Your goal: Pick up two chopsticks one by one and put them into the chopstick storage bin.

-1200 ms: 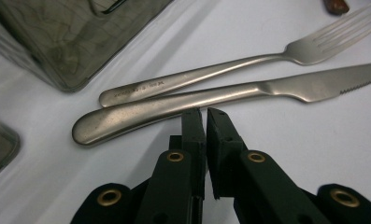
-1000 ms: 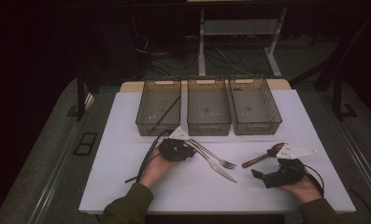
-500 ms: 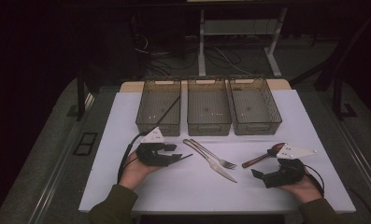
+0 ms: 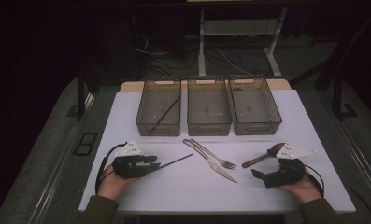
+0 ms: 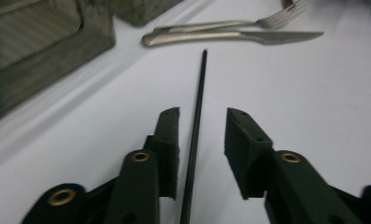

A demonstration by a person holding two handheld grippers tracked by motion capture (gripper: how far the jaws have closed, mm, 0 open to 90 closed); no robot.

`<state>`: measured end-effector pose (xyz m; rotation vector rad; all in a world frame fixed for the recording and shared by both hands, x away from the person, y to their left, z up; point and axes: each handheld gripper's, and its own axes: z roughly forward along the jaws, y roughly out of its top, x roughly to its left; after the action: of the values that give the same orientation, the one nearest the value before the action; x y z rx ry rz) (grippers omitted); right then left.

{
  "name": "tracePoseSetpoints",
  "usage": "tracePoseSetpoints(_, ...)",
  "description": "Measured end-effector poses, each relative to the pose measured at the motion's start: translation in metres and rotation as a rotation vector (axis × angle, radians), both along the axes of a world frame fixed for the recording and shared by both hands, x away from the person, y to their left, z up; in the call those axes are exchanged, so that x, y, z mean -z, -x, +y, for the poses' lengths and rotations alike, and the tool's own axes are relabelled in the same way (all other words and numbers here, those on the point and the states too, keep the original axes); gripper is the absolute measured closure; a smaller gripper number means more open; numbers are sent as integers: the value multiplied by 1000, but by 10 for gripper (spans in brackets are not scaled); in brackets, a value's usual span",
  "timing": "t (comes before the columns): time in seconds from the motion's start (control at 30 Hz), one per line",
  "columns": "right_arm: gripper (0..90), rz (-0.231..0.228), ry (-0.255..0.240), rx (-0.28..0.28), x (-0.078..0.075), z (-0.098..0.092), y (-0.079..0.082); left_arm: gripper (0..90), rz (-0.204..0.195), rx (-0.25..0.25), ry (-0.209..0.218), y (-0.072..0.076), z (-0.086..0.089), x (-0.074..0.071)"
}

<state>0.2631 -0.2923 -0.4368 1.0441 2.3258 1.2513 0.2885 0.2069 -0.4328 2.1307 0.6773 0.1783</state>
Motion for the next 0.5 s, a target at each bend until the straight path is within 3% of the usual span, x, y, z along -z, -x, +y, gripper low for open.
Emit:
tracePoseSetpoints(0.13, 4, 1, -1, 0, 0, 0, 0, 722, 22, -9, -20, 2, 7, 6)
tracePoseSetpoints(0.5, 4, -2, 2, -5, 0, 1, 0, 804, 50, -7, -47, -3, 3, 15)
